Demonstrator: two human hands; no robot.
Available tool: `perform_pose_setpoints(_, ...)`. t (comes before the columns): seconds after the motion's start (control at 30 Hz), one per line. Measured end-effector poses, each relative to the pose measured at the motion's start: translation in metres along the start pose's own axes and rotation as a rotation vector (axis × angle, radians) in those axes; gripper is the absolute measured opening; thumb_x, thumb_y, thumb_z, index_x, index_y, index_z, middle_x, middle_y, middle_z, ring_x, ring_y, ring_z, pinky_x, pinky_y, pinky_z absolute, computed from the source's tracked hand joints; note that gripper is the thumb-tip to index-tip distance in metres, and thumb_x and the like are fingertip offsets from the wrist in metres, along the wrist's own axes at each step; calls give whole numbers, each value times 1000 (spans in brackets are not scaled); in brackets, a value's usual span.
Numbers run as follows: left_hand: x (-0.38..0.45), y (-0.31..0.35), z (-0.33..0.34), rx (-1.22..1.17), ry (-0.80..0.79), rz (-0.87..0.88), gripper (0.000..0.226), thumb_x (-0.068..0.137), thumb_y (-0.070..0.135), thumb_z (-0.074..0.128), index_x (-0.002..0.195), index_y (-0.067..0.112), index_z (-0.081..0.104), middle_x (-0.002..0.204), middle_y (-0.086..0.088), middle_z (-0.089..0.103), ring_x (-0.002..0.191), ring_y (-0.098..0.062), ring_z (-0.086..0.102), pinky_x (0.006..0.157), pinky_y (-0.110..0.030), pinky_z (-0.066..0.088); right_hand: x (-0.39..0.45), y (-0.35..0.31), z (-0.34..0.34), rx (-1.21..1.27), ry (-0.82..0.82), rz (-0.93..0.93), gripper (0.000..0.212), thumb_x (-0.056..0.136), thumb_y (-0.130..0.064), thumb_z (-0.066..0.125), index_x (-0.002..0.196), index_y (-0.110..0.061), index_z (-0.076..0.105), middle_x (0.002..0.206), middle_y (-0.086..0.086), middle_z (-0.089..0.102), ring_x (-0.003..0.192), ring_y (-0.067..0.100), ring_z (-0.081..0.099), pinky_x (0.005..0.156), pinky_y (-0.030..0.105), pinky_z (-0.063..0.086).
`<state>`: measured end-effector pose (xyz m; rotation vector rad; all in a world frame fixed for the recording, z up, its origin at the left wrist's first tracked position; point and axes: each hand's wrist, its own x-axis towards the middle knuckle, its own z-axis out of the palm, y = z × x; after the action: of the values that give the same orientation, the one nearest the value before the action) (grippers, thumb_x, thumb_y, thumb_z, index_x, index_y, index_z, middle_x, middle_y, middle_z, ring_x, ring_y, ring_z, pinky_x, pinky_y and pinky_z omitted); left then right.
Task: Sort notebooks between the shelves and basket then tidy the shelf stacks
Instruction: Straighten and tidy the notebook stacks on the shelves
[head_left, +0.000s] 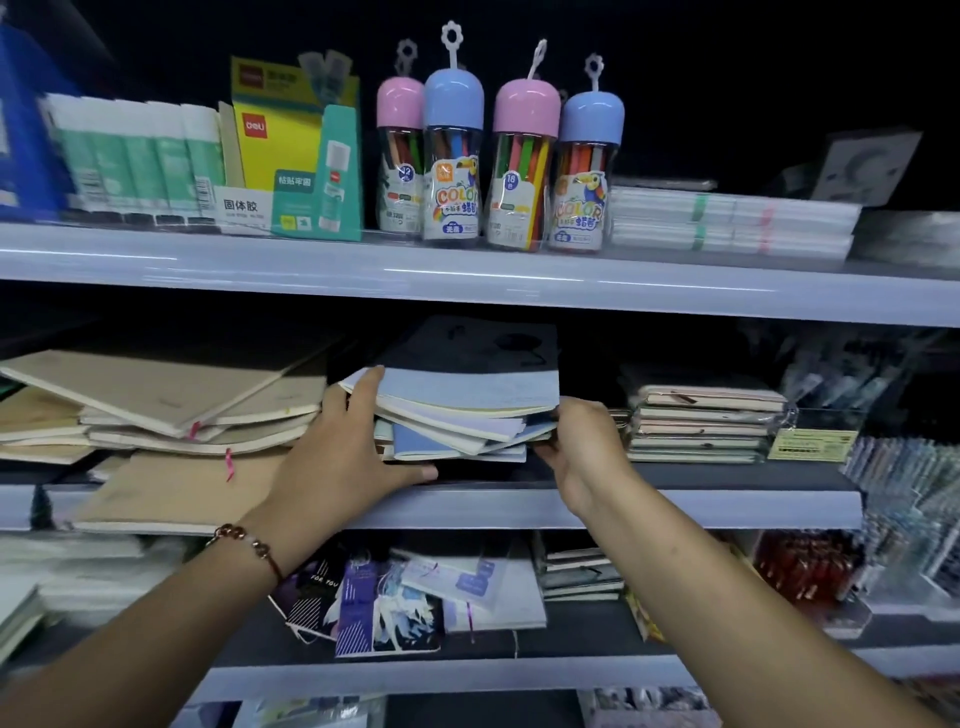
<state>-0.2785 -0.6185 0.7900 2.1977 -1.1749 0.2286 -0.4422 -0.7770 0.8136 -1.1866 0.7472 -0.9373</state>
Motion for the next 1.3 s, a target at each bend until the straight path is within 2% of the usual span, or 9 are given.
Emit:
perform_pose_setpoints(0.1, -4, 0, -5, -174, -20, 21, 113, 57, 66, 82, 150, 40, 24, 139, 5, 33, 125, -19, 48, 100, -31, 42, -2, -2, 9, -14, 57, 36, 29, 74, -11, 36, 92, -13, 58, 87, 5, 51, 79, 27, 41, 77, 36, 37)
perform_pose_setpoints(0.2, -5, -1, -7, -278, 2, 59, 101, 60, 59, 85, 145, 43, 34, 132, 13, 34, 119, -6, 45, 96, -22, 36, -4, -9, 0, -13, -18, 38, 26, 94, -7, 38, 91, -11, 64, 85, 8, 68, 75, 29, 61, 77, 39, 51)
perform_pose_setpoints(0.43, 4, -2, -10, -308, -37, -45, 119, 58, 49, 91, 154, 35, 22, 162, 5, 12, 145, -15, 26, 110, -25, 27, 15, -17, -27, -134, -185, 63, 56, 90, -64, 53, 123, -18, 58, 123, -5, 66, 114, 16, 60, 105, 37, 40)
perform_pose_setpoints(0.53, 0, 3, -8, -385, -9, -52, 115, 63, 41, 91, 155, 32, 23, 151, 5, 31, 137, -12, 36, 106, -22, 29, 13, -17, -12, -246, -227, -34, 11, 100, -33, 55, 100, -22, 52, 92, -17, 60, 92, 7, 58, 89, 21, 38)
perform_pose_setpoints(0.63, -12, 5, -7, -467, 86, -72, 98, 70, 31, 89, 151, 33, 34, 140, 6, 41, 130, -11, 43, 106, -24, 32, 11, -17, 1, -316, -194, -87, 18, 100, -20, 55, 83, -21, 54, 76, -9, 61, 74, 12, 58, 64, 21, 41)
perform_pose_setpoints(0.87, -7, -9, -3, -419, 180, -46, 76, 81, 27, 81, 145, 38, 42, 132, 6, 51, 122, -13, 51, 107, -40, 44, 11, -13, 16, -110, -276, 16, 6, 96, -22, 61, 101, -20, 57, 99, 2, 66, 93, 19, 65, 80, 28, 47)
perform_pose_setpoints(1.0, -1, -11, -4, -363, 152, -72, 79, 85, 31, 77, 150, 33, 34, 143, -4, 46, 128, -22, 51, 108, -45, 44, 6, -14, 8, -219, -368, 19, 80, 90, -42, 68, 154, -18, 26, 155, -13, 33, 143, 12, 31, 111, 28, 24)
perform_pose_setpoints(1.2, -20, -1, -14, -101, -34, 58, 111, 79, 46, 79, 152, 51, -4, 164, 7, -4, 145, -24, 30, 108, -36, 39, -6, -15, -25, -838, -583, -222, 120, 74, -47, 81, 157, -36, -6, 152, -28, 16, 135, -4, 26, 104, 16, 24)
perform_pose_setpoints(1.3, -15, 5, -12, 202, 33, 127, 108, 78, 49, 78, 155, 45, 1, 163, -8, -8, 142, -36, 34, 95, -40, 49, -4, -10, -25, -1090, -565, -359, 129, 68, -47, 86, 154, -43, -10, 163, -16, 10, 143, 6, 27, 107, 19, 29)
